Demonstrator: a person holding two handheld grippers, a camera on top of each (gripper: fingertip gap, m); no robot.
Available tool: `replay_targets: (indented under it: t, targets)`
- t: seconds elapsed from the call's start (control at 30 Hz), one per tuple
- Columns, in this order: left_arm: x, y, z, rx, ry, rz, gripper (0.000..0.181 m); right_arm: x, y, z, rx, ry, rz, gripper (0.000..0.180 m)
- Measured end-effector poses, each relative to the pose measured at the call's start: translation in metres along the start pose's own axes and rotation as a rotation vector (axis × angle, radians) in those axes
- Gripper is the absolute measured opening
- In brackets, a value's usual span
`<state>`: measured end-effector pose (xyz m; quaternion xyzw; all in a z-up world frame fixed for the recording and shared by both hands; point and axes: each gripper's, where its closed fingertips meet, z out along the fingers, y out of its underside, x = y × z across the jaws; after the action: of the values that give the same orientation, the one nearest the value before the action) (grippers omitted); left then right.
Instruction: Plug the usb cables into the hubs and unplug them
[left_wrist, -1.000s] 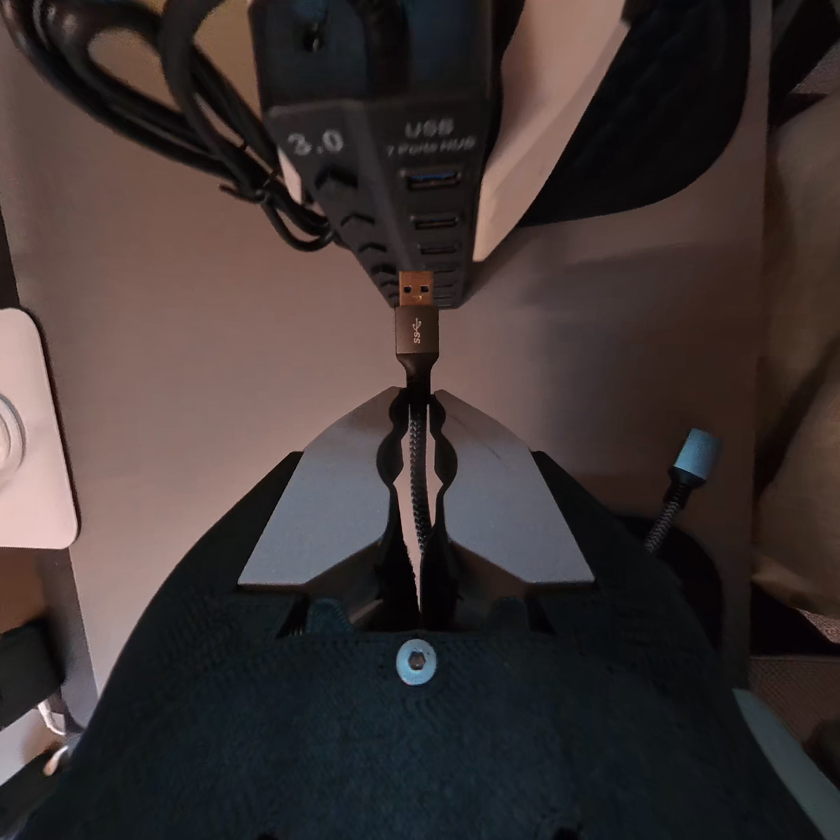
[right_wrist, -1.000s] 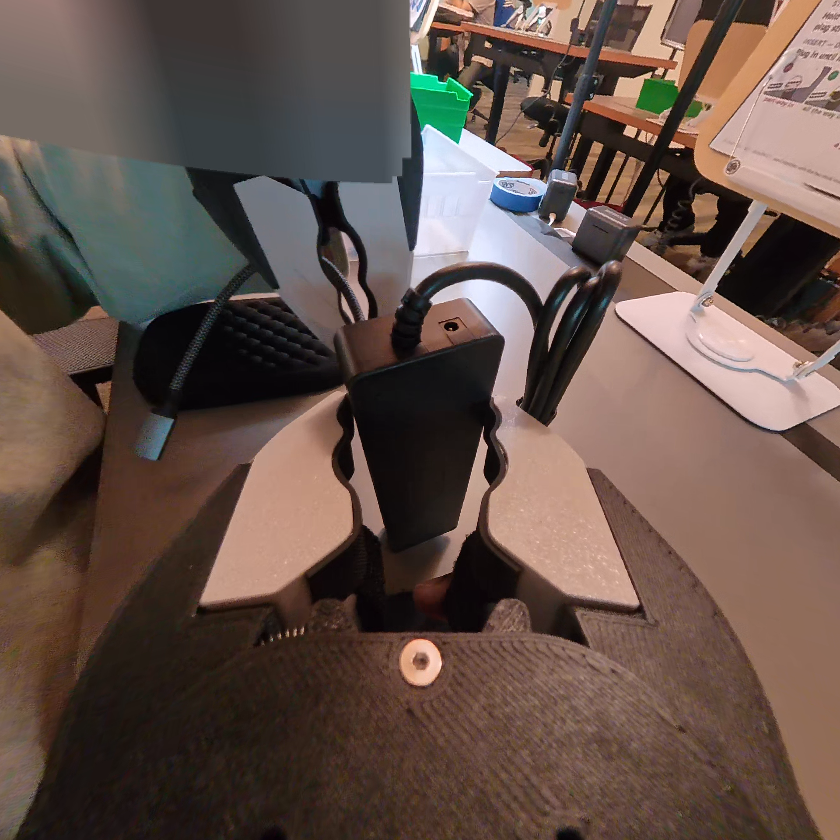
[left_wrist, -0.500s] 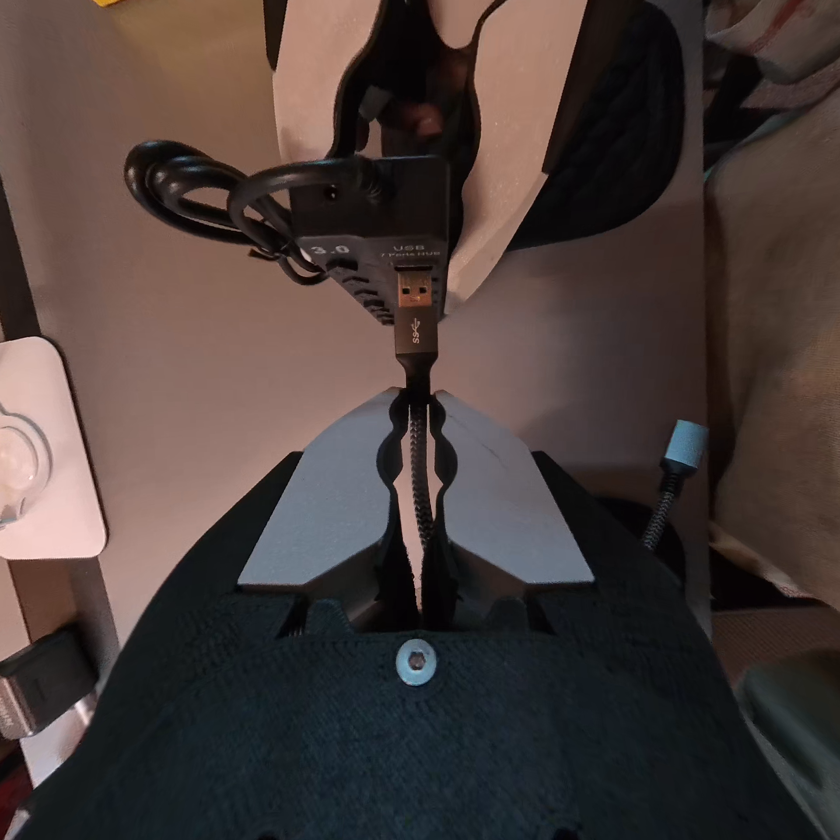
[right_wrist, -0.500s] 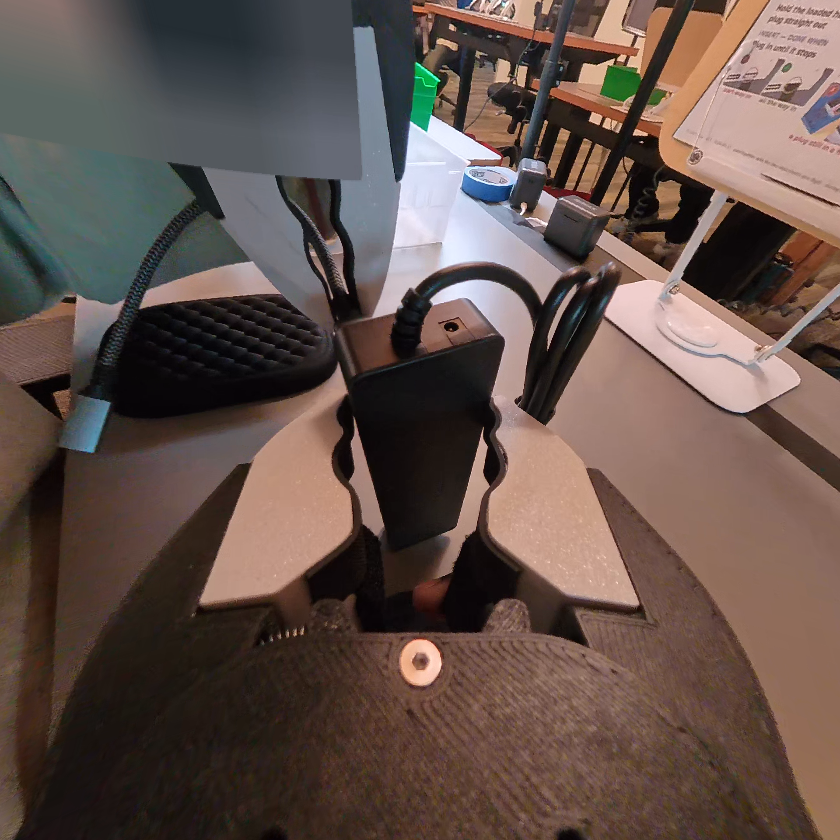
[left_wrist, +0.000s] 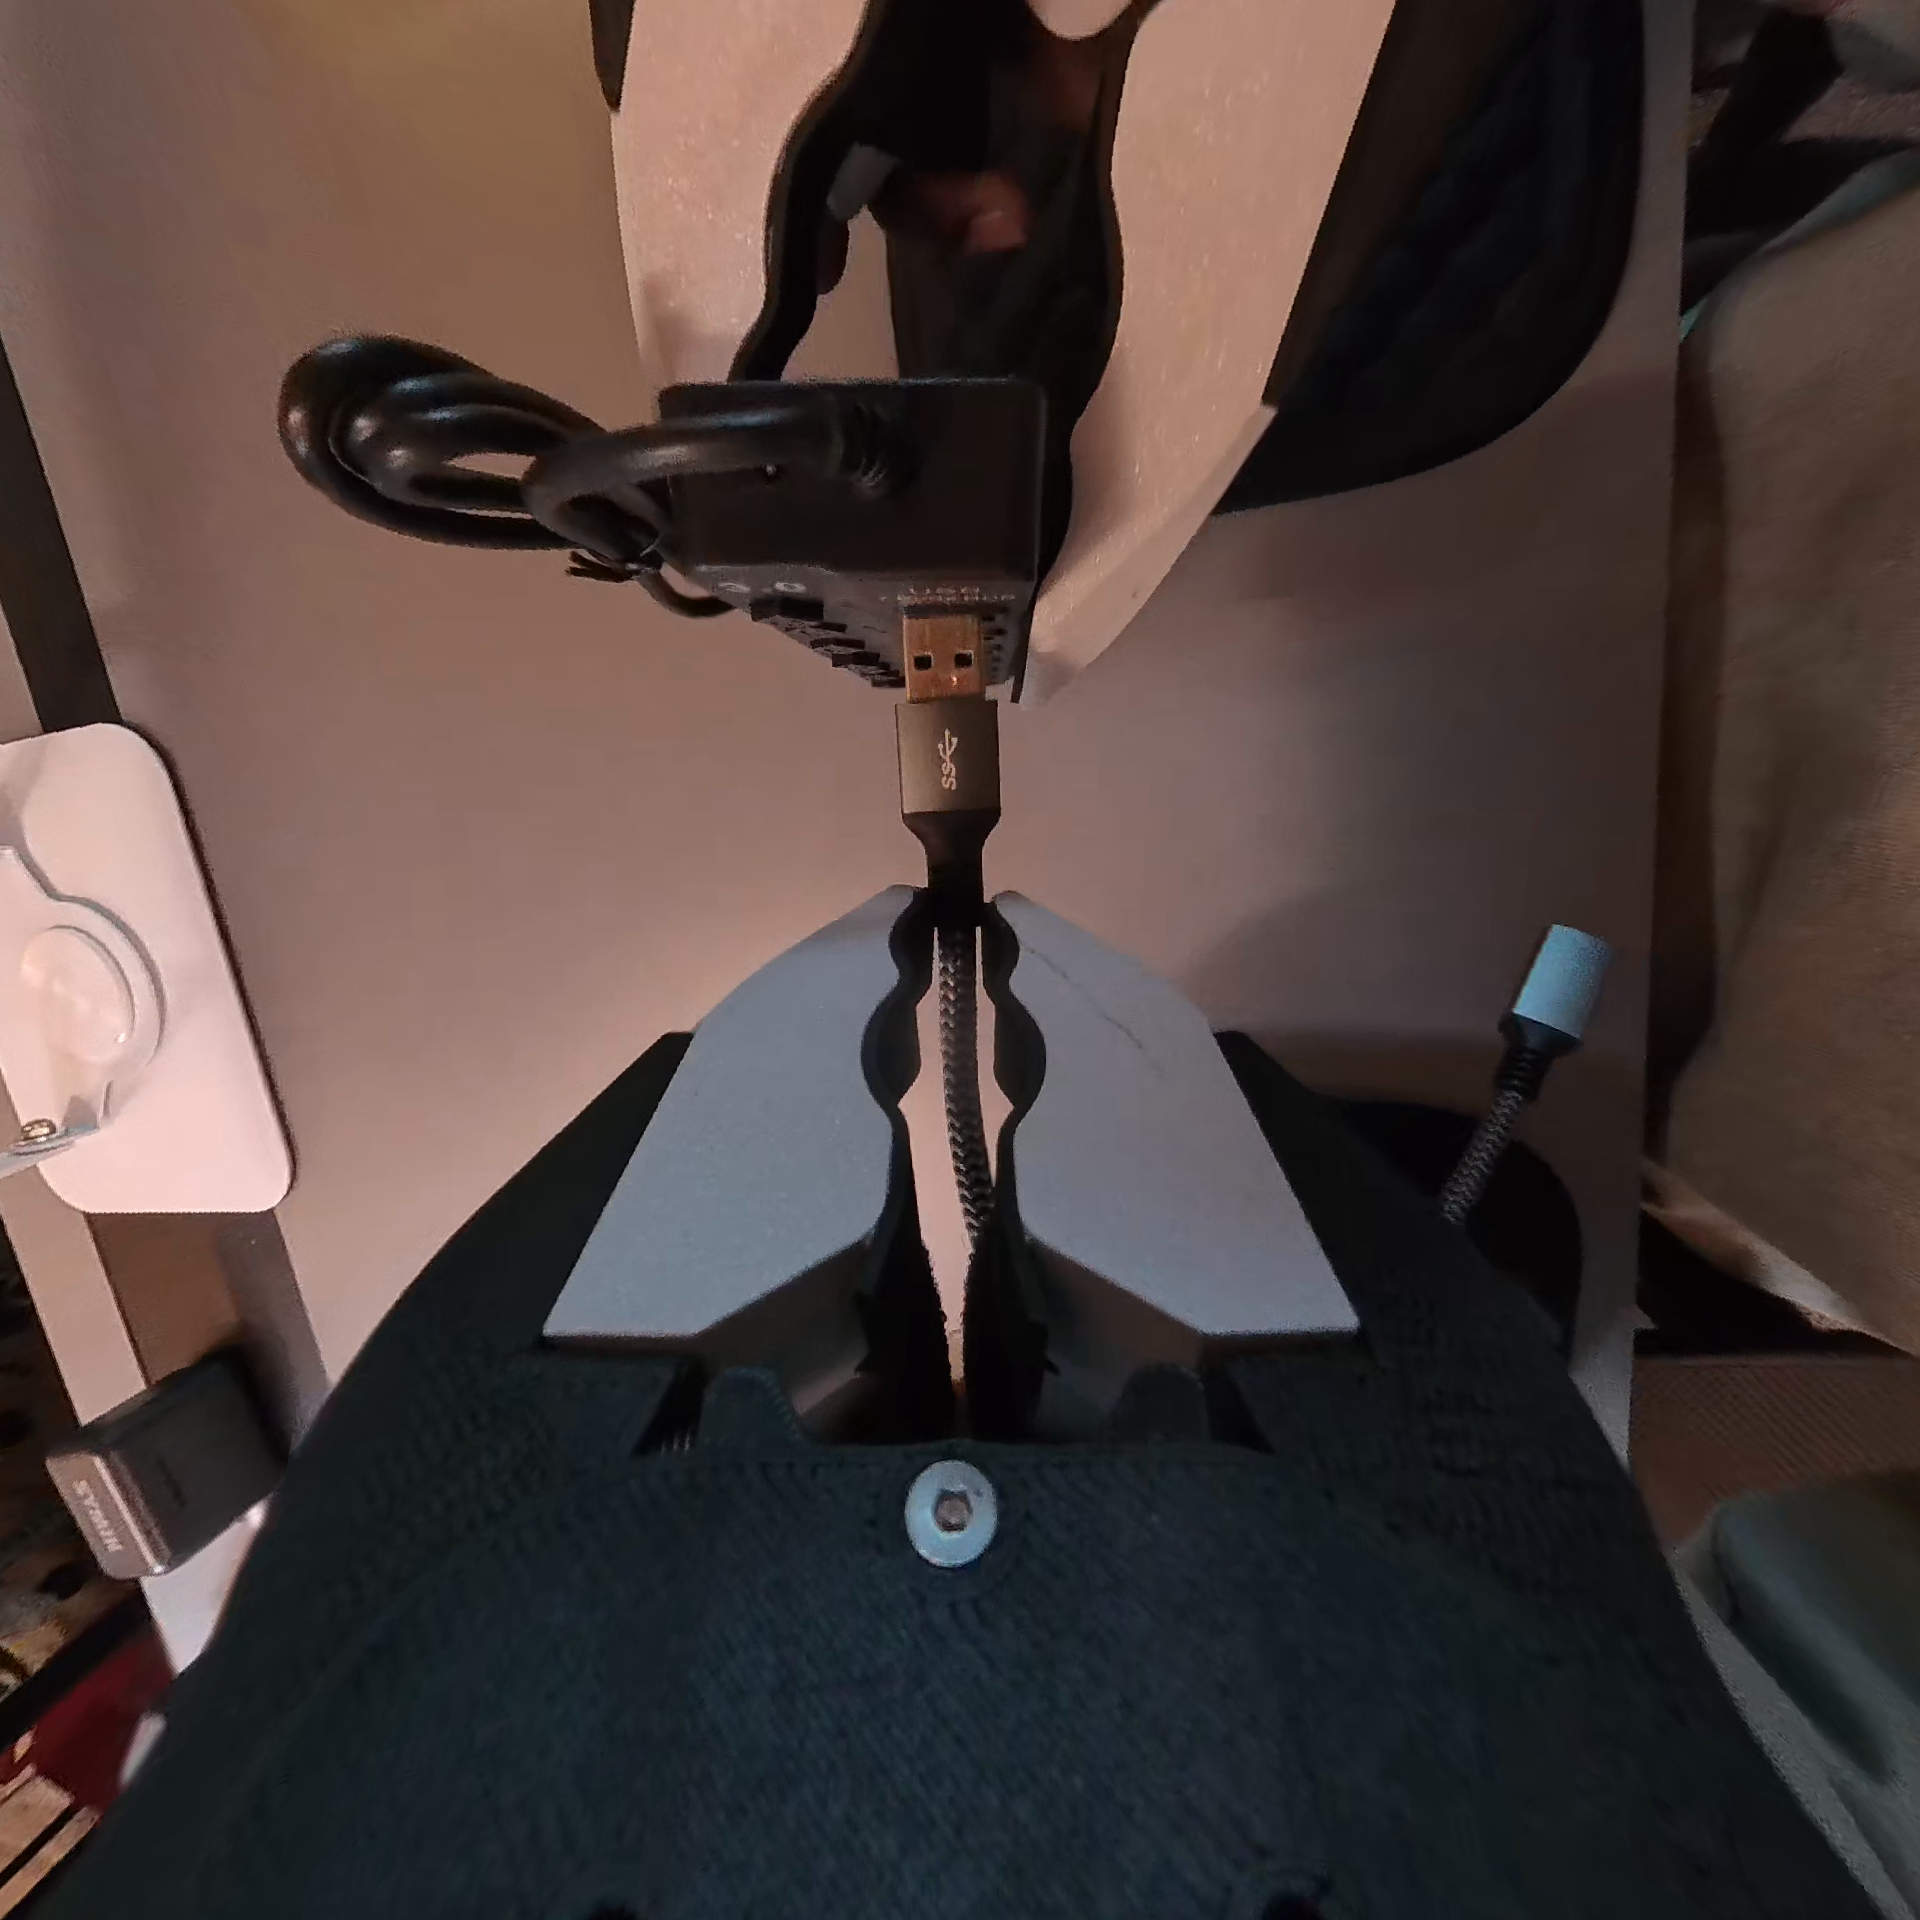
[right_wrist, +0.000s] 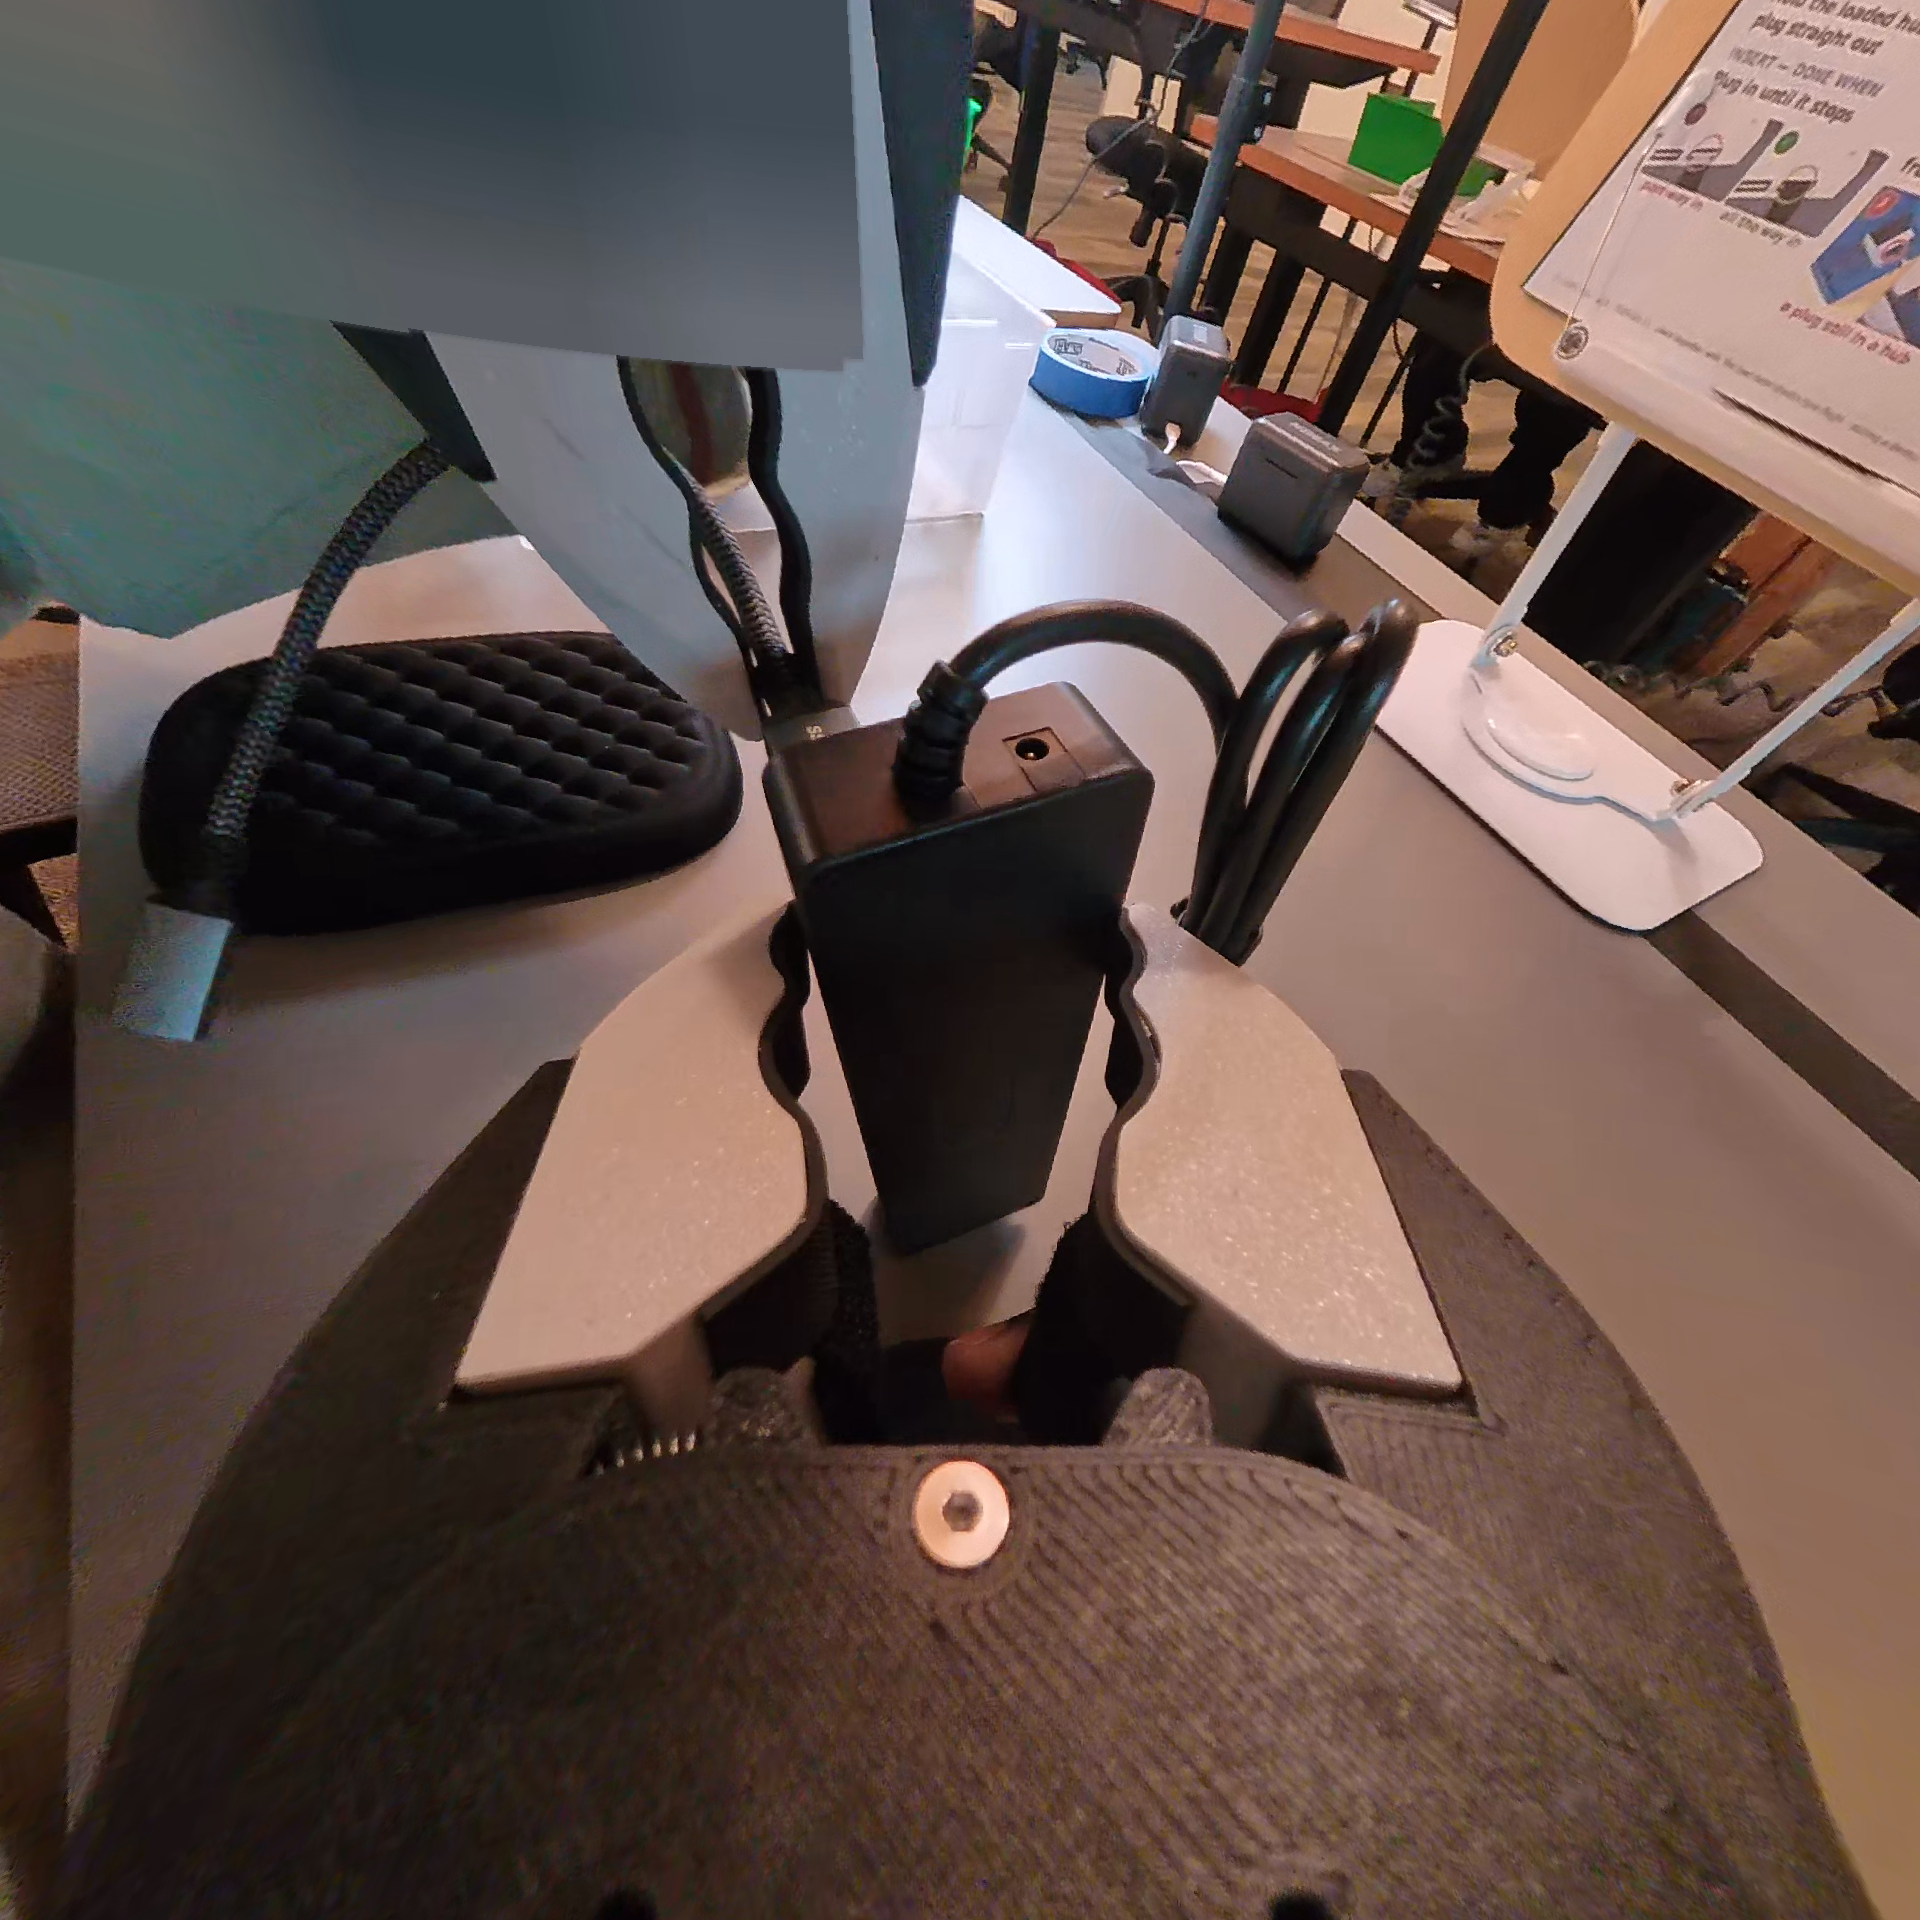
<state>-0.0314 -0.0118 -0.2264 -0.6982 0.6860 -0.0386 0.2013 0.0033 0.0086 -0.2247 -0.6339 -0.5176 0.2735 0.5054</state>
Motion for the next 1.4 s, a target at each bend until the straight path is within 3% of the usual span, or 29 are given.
replay_targets:
  t: [0.03, 0.6, 0.93, 1.4]
  targets:
    - [-0.001, 0.000, 0.000, -0.009, -0.004, 0.005, 0.009, 0.000, 0.000, -0.001, 0.001, 0.000, 0.006, 0.056]
    - [-0.004, 0.000, 0.011, -0.071, -0.018, 0.030, 0.008, 0.000, -0.003, 0.001, 0.035, -0.031, 0.043, 0.056]
    - [-0.011, -0.002, -0.003, -0.065, -0.061, 0.033, 0.009, 0.006, 0.000, 0.005, -0.109, 0.020, -0.091, 0.056]
    - [-0.016, -0.008, -0.002, -0.038, -0.118, 0.029, 0.008, 0.013, -0.007, 0.004, -0.047, 0.056, -0.098, 0.056]
